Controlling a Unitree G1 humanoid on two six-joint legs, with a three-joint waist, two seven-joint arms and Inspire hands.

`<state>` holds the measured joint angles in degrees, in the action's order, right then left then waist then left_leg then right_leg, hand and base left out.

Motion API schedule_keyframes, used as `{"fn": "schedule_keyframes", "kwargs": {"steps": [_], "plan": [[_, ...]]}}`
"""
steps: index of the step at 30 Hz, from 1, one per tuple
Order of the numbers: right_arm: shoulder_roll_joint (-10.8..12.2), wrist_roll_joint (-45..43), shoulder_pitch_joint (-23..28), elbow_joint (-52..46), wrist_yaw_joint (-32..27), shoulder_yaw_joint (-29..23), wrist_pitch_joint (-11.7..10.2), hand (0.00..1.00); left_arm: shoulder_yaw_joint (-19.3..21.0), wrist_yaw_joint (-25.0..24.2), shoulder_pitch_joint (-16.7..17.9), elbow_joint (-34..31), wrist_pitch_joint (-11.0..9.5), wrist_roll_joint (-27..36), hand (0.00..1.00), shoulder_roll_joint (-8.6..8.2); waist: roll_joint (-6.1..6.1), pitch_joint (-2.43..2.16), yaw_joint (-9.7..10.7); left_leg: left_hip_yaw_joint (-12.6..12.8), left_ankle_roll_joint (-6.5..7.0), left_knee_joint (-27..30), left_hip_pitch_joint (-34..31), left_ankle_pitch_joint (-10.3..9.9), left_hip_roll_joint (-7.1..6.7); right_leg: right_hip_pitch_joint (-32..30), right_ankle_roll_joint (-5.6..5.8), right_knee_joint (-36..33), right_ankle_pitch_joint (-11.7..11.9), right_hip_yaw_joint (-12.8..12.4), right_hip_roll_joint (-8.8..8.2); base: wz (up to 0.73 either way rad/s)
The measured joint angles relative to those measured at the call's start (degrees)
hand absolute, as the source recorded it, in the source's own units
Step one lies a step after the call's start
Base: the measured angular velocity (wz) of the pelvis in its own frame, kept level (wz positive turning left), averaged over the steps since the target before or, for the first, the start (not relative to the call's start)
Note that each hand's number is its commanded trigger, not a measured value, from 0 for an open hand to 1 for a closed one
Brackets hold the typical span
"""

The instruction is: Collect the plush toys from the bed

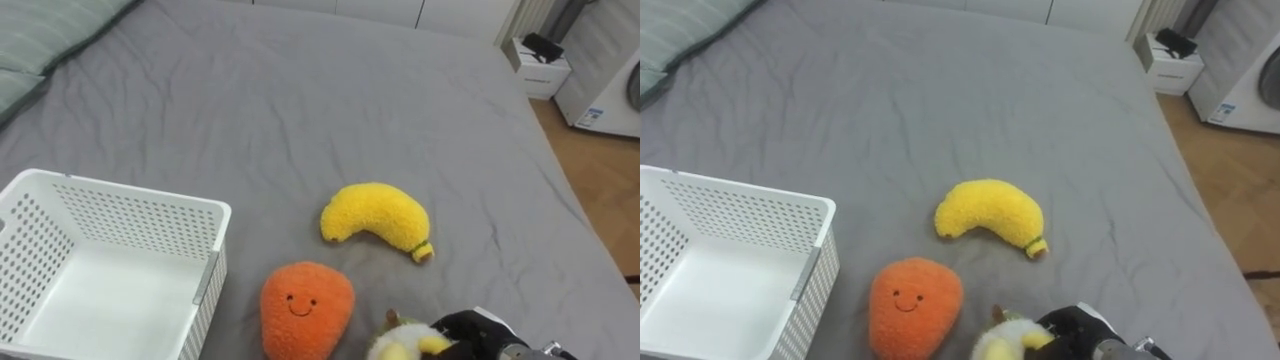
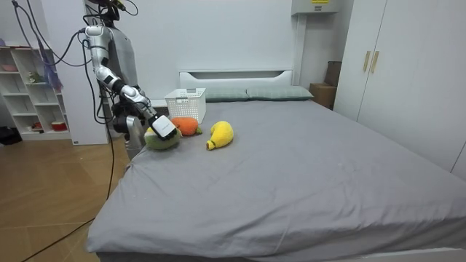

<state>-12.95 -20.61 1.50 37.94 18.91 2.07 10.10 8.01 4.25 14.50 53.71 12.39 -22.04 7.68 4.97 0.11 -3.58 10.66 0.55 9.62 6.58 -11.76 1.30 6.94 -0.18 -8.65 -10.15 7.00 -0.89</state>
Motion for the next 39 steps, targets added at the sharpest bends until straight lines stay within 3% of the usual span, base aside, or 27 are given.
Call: {"fn": "schedule_keyframes", "kwargs": {"steps": [12,16,21,28,39], "plan": [[0.0,-0.2,-0.2,-0.7,0.1,0.0,0.1,1.0,-0.4,-0.9,0.0,0.2,0.0,0.0,0.0,0.03,0.14,-0.07,-0.1,0.0,0.0,0.0,0.0,0.0,0.04,-0.1,0.0,-0.1,0.0,0.1,-0.03,0.0],[0.0,-1.8,-0.3,-8.5,1.1,0.0,1.6,1.0,0.3,-1.5,-0.6,0.4,0.1,-0.1,0.0,0.05,0.1,-0.03,-0.4,0.2,0.0,0.0,0.0,0.0,0.01,-0.3,-0.01,-0.1,0.0,-0.2,0.03,-0.02],[0.0,-2.1,-0.9,-19.9,1.3,0.0,1.8,1.0,0.4,-2.6,-1.5,0.2,0.1,0.0,0.0,0.21,-0.01,0.05,-1.4,0.1,0.0,0.0,-0.4,0.0,-0.03,-0.7,-0.01,-0.2,0.0,-0.1,-0.04,-0.01],[-0.6,-2.1,-8.3,-24.5,1.7,0.1,2.0,1.0,0.4,-3.2,-2.9,0.2,-0.3,0.0,0.0,0.55,0.43,0.07,-1.7,-1.3,0.08,0.3,-1.8,0.2,-0.18,-1.1,0.08,-0.1,0.1,1.0,-0.15,0.07],[-0.8,0.0,-17.6,-29.6,1.9,1.4,2.5,1.0,0.2,-2.4,-3.8,0.2,-1.2,0.0,0.0,0.53,0.6,0.09,-5.1,-1.9,0.14,0.7,-2.9,0.2,-0.13,-1.5,0.1,-0.5,0.1,2.3,-0.32,0.03]]}}
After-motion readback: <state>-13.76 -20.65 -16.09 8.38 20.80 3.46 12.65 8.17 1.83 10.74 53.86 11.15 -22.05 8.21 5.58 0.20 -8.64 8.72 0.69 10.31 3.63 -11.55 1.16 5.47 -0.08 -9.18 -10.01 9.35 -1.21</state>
